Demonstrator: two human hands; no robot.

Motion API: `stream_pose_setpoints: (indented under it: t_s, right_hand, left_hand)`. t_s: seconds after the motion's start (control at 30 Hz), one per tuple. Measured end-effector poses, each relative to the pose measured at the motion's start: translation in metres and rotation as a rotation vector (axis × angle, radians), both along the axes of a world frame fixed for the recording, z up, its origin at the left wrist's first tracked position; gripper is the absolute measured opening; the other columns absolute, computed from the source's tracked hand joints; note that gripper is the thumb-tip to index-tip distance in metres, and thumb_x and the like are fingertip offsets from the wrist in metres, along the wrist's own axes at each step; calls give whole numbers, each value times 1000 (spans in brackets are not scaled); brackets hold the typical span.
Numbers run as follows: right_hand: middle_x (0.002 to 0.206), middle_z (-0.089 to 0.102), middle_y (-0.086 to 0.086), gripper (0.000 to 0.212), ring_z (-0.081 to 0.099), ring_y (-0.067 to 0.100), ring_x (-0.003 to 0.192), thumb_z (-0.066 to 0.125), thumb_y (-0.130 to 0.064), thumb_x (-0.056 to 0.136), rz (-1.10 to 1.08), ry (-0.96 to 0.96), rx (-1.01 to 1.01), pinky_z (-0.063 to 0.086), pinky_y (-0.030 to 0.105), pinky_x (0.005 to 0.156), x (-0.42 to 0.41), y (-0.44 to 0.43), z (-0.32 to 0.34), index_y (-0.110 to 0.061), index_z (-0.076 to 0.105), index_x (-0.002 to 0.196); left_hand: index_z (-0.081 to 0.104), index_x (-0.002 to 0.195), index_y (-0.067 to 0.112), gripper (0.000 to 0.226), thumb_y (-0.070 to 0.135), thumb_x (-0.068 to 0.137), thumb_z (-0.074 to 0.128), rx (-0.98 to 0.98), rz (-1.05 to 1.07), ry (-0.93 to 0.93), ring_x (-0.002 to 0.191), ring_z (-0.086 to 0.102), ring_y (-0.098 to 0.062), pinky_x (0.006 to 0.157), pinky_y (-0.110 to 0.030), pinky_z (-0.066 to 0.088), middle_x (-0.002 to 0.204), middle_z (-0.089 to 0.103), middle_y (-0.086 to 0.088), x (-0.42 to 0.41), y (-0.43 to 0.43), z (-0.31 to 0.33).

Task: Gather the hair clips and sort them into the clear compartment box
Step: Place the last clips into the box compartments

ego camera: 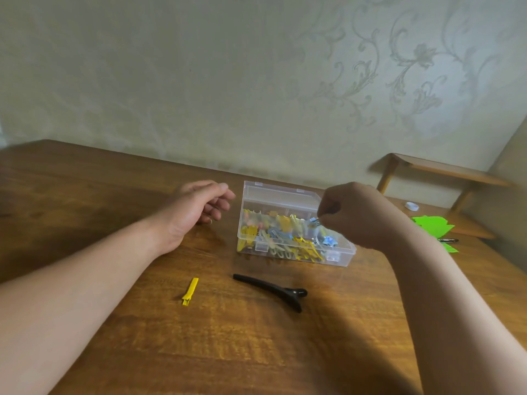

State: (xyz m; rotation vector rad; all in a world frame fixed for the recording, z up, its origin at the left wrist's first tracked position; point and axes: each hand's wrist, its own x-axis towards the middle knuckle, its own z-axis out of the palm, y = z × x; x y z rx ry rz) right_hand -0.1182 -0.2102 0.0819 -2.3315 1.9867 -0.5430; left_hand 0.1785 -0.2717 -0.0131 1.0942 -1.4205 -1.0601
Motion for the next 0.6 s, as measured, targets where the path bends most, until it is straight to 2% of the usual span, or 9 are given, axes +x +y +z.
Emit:
stream_pose_setpoints:
  t_s: [0.1, 0.27, 0.33, 0.4, 0.47, 0.6]
  right_hand:
    - [78, 75, -5, 20, 68, 15, 61, 70, -11, 87, -67, 16, 39, 46, 22, 46, -14, 0, 2, -28, 73, 77]
    - [74, 70, -4, 23, 63, 11, 62, 72, -7, 87, -115, 47, 60, 38, 21, 49, -18, 0, 4, -26, 71, 74]
    - [76, 71, -5, 19, 63, 11, 63, 76, -11, 87, -93, 70, 103, 39, 21, 47, -17, 0, 3, -26, 71, 76]
    - [75, 70, -6, 13, 61, 8, 62, 80, -23, 90, -65, 89, 184, 39, 19, 47, -17, 1, 3, -25, 73, 79]
    - [73, 68, -8, 19, 59, 6, 64, 77, -34, 94, -45, 134, 239, 37, 21, 52, -18, 2, 3, -25, 72, 79]
    - [79, 68, -8, 14, 58, 5, 68, 73, -32, 98, -54, 133, 253, 37, 20, 55, -18, 1, 2, -21, 78, 93]
  left_hand:
    - [81, 109, 14, 33, 33, 110, 54, -1, -7, 9, 79, 63, -17, 70, -32, 46, 92, 75, -4, -1, 0, 0]
    - [80, 110, 12, 33, 32, 110, 54, -5, -4, 8, 79, 63, -18, 70, -33, 46, 92, 74, -4, -1, 0, 0]
    - [80, 111, 12, 33, 32, 110, 53, -3, -7, 8, 79, 62, -17, 70, -33, 46, 93, 74, -4, -1, 1, 1]
    - [80, 111, 12, 33, 32, 110, 53, -3, -7, 10, 79, 62, -18, 70, -33, 45, 92, 74, -4, -1, 0, 1]
    - [80, 111, 12, 33, 33, 110, 53, -3, -7, 11, 79, 62, -18, 70, -33, 45, 93, 74, -4, -1, 0, 0]
    - [79, 111, 10, 33, 32, 110, 53, -6, -5, 14, 77, 62, -16, 69, -32, 45, 92, 73, -5, -1, -2, 0]
